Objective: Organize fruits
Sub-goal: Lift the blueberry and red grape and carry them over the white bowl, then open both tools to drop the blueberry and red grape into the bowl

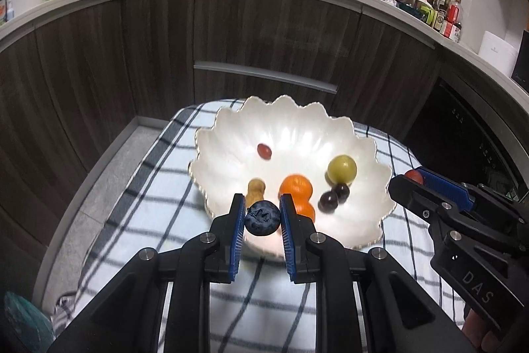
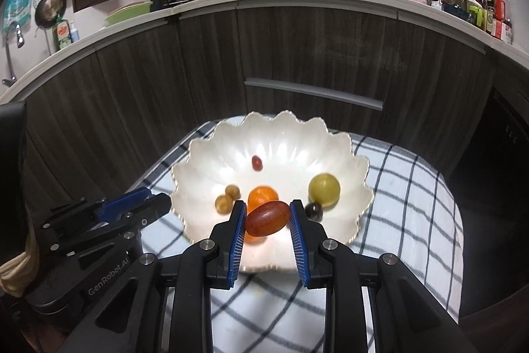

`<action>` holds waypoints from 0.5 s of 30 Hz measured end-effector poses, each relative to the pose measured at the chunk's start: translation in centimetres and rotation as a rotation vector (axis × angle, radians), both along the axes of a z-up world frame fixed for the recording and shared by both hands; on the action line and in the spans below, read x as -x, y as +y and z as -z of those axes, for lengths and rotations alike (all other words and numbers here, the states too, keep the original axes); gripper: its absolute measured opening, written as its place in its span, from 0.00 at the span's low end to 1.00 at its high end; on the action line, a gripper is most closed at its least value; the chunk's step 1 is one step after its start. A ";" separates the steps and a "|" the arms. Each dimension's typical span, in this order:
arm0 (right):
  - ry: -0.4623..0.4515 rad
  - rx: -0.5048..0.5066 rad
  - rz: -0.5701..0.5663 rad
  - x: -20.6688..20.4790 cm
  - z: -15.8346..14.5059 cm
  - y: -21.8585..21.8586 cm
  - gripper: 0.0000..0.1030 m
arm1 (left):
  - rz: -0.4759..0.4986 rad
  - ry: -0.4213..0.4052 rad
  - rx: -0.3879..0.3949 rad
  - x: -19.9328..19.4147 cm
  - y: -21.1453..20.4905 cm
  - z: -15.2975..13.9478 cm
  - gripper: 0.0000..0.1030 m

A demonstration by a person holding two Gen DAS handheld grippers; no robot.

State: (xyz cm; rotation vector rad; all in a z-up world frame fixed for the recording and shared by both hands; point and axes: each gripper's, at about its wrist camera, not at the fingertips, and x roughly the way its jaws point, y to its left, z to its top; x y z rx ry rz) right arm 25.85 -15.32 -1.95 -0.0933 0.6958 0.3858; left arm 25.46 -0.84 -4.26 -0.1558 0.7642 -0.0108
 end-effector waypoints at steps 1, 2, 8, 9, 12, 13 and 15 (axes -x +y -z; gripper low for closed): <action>-0.002 0.000 0.003 -0.3 -0.1 0.1 0.27 | 0.006 -0.003 -0.003 -0.4 0.1 -0.2 0.21; -0.005 0.005 0.011 -0.8 -0.3 0.1 0.27 | 0.012 -0.006 -0.006 -0.7 0.0 -0.3 0.21; -0.008 0.014 0.051 -2.9 -0.7 0.2 0.27 | 0.047 -0.028 0.000 -3.1 0.1 -1.0 0.21; -0.007 0.015 0.057 -3.3 -0.7 0.2 0.27 | 0.054 -0.029 0.000 -3.6 0.1 -1.0 0.21; -0.006 0.022 0.080 -4.4 -0.6 0.0 0.27 | 0.072 -0.020 0.003 -4.9 -0.1 -0.8 0.21; -0.005 0.024 0.087 -4.6 -0.6 -0.1 0.27 | 0.077 -0.016 0.003 -5.4 -0.1 -0.7 0.21; -0.001 0.033 0.106 -5.5 -0.4 -0.3 0.27 | 0.089 -0.011 0.005 -6.3 -0.1 -0.4 0.21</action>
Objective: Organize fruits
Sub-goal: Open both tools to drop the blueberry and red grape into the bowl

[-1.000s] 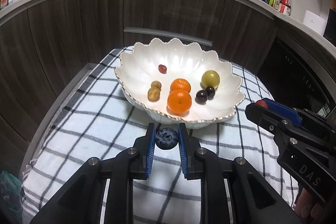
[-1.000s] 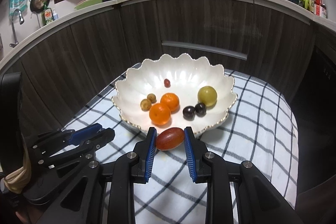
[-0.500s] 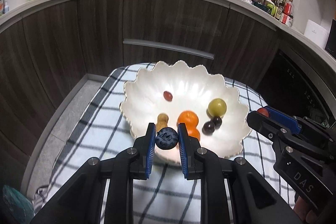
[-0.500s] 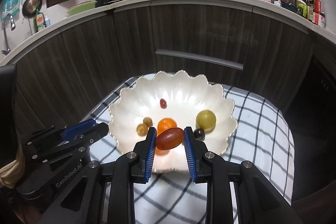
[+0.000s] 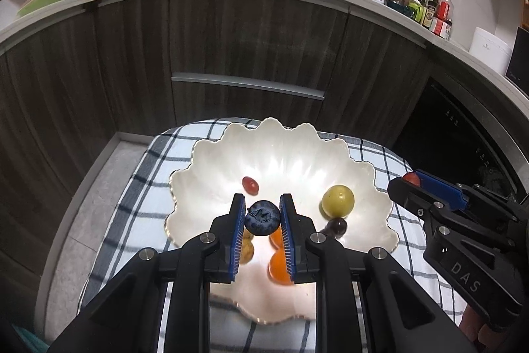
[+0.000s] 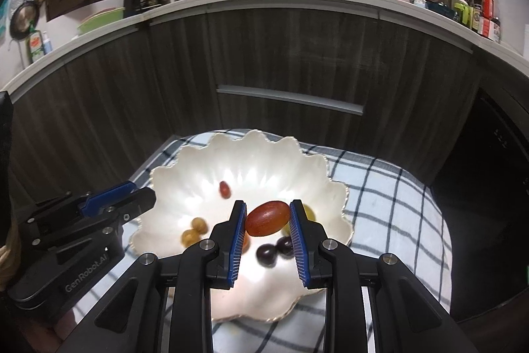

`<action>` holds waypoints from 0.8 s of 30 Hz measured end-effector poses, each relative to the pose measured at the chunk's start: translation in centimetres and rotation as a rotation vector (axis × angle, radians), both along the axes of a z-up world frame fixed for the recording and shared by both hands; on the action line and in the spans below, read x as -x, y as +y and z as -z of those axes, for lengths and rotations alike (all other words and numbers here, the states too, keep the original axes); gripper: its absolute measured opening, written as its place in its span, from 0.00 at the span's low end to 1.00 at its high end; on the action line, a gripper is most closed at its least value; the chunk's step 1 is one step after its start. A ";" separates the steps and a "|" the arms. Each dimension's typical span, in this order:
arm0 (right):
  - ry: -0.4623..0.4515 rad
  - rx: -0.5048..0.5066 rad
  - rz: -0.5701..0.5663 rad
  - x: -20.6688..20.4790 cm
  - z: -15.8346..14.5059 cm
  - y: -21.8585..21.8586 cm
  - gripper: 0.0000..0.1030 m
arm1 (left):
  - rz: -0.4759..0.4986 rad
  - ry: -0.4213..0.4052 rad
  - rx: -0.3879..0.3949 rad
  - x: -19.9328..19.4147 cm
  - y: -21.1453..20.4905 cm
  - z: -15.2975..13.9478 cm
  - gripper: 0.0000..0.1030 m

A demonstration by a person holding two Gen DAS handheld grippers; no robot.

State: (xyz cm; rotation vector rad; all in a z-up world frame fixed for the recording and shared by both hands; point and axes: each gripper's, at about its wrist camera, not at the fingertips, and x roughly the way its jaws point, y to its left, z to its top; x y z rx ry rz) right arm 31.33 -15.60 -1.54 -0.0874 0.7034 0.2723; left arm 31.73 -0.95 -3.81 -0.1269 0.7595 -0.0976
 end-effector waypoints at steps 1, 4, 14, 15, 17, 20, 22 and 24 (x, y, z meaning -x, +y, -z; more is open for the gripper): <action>0.004 0.004 0.009 -0.5 0.1 -0.1 0.27 | 0.005 0.005 0.004 -0.6 0.1 0.2 0.21; 0.011 0.016 0.030 -1.5 0.5 -0.2 0.27 | 0.010 0.008 -0.002 -1.6 0.3 0.6 0.21; 0.074 0.053 0.076 -3.9 2.8 0.1 0.27 | 0.043 0.062 -0.035 -3.8 0.3 2.6 0.21; 0.081 0.057 0.078 -4.1 3.0 0.1 0.27 | 0.046 0.070 -0.037 -3.9 0.3 2.8 0.21; 0.089 0.060 0.081 -4.4 3.2 0.0 0.27 | 0.054 0.083 -0.039 -4.0 0.2 3.2 0.21; 0.100 0.067 0.081 -4.6 3.5 0.0 0.28 | 0.061 0.099 -0.041 -4.0 0.0 3.5 0.21; 0.101 0.080 0.083 -4.6 3.5 0.0 0.28 | 0.057 0.104 -0.063 -3.9 -0.2 3.6 0.22; 0.097 0.098 0.085 -4.5 3.5 0.0 0.28 | 0.056 0.103 -0.081 -3.8 -0.4 3.7 0.32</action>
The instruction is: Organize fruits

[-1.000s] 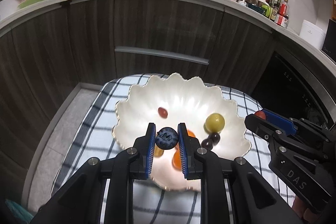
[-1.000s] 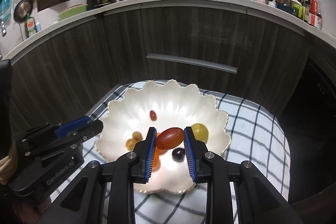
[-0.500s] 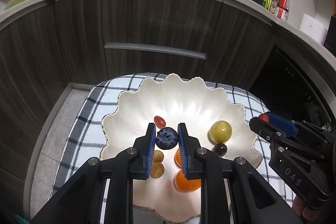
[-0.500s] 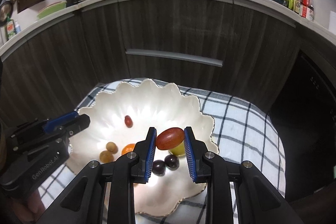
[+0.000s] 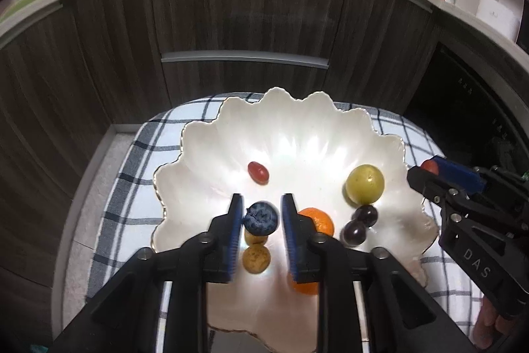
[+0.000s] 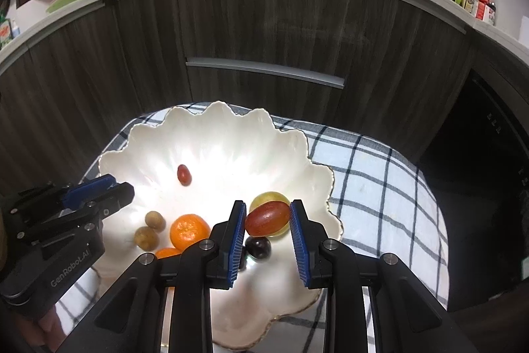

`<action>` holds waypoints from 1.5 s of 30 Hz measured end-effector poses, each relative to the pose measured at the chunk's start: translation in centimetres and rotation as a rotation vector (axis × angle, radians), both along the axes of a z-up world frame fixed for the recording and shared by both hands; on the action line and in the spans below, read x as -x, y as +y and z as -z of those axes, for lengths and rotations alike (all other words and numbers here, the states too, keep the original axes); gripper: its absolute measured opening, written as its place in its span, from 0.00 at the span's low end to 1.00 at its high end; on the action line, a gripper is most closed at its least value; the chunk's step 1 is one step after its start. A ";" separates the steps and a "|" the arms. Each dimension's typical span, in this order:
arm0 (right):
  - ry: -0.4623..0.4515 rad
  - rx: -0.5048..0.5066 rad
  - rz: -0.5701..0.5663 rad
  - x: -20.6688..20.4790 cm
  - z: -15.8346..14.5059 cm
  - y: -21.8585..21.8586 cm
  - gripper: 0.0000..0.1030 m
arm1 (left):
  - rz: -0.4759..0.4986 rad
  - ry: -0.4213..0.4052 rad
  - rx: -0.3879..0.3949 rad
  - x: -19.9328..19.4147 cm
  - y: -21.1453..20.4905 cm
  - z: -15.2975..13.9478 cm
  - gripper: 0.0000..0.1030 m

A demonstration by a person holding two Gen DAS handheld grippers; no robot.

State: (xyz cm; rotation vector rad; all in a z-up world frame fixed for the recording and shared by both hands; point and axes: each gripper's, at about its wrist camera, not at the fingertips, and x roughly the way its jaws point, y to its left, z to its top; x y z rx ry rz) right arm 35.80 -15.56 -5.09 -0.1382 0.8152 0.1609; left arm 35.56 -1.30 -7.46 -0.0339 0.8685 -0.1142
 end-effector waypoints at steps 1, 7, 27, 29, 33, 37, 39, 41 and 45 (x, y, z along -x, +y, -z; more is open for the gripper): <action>0.000 0.012 0.001 0.0 0.0 0.1 0.29 | -0.001 -0.003 0.003 0.1 0.0 0.0 0.41; -0.019 0.028 0.007 0.6 -0.2 0.0 0.65 | -0.011 -0.021 0.005 0.6 0.3 -0.3 0.59; -0.081 0.023 0.090 5.4 -2.8 -0.5 0.79 | -0.037 -0.064 0.024 5.2 1.8 -3.3 0.85; -0.083 0.023 0.093 6.0 -3.0 -0.4 0.79 | -0.041 -0.074 0.028 6.0 2.0 -3.7 0.86; -0.100 0.022 0.105 7.5 -3.7 -0.5 0.79 | -0.043 -0.091 0.026 7.5 2.2 -4.3 0.87; -0.114 0.017 0.116 8.8 -4.3 -0.7 0.79 | -0.070 -0.107 0.023 9.2 2.5 -5.1 0.87; -0.121 0.013 0.123 9.7 -4.6 -0.8 0.79 | -0.082 -0.117 0.019 10.0 2.6 -5.5 0.87; -0.129 0.007 0.128 10.6 -4.9 -0.9 0.79 | -0.082 -0.128 0.023 11.0 2.6 -5.9 0.87; -0.153 0.002 0.133 12.8 -5.6 -1.0 0.79 | -0.072 -0.147 0.013 12.8 2.3 -6.7 0.87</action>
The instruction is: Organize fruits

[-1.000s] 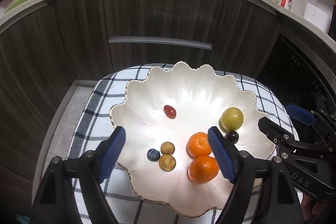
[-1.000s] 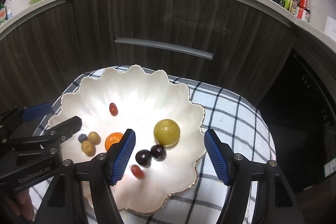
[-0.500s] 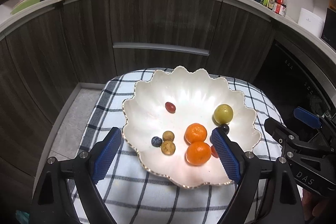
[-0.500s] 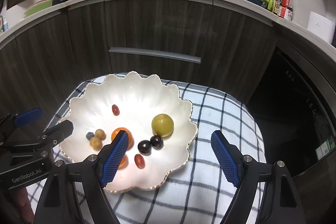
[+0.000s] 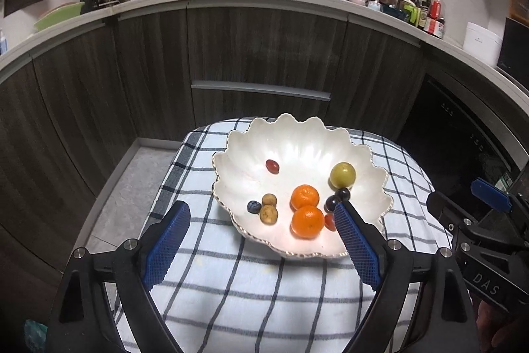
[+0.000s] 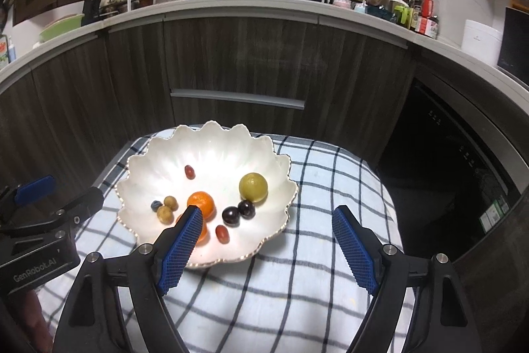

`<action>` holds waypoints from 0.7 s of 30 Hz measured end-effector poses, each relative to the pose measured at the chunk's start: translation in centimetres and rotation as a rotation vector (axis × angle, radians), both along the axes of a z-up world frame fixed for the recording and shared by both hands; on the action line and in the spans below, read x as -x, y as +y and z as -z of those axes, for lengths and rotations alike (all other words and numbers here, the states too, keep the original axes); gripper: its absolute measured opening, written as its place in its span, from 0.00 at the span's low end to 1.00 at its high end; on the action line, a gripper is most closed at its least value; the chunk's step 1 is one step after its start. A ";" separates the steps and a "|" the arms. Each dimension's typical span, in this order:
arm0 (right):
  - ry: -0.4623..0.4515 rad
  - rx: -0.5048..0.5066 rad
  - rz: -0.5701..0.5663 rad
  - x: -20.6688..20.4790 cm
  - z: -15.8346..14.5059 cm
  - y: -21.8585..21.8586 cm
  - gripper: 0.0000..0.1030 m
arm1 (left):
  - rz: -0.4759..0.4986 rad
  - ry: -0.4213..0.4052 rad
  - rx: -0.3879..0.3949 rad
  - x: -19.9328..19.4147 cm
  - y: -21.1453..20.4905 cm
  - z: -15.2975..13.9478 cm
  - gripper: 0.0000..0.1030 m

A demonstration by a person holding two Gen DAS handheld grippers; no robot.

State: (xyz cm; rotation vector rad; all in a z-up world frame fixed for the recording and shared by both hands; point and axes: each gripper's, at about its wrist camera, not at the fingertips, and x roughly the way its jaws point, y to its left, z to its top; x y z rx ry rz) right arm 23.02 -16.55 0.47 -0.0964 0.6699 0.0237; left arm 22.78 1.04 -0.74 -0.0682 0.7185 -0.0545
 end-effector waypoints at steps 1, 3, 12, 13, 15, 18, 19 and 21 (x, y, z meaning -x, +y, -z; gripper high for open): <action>-0.002 -0.006 -0.002 0.5 -0.1 -0.1 0.79 | 0.007 -0.001 -0.007 0.6 -0.1 -0.2 0.87; -0.008 -0.011 -0.003 1.5 -0.3 -0.2 0.79 | 0.009 0.001 -0.015 1.4 -0.2 -0.5 0.87; -0.046 -0.038 0.028 6.7 -1.2 -1.0 0.79 | 0.027 -0.036 -0.044 6.3 -0.7 -1.9 0.87; -0.047 -0.039 0.030 7.2 -1.2 -1.0 0.79 | 0.028 -0.039 -0.045 7.0 -0.8 -2.0 0.87; -0.050 -0.051 0.036 8.5 -1.1 -1.3 0.79 | 0.028 -0.041 -0.046 8.0 -1.0 -2.0 0.87; -0.056 -0.058 0.054 10.2 -1.1 -1.7 0.79 | 0.030 -0.048 -0.052 9.5 -1.2 -2.2 0.87; -0.058 -0.061 0.060 10.7 -1.1 -1.8 0.79 | 0.030 -0.051 -0.054 10.0 -1.2 -2.2 0.87; -0.057 -0.073 0.067 11.7 -1.2 -2.1 0.79 | 0.033 -0.054 -0.053 11.0 -1.3 -2.3 0.87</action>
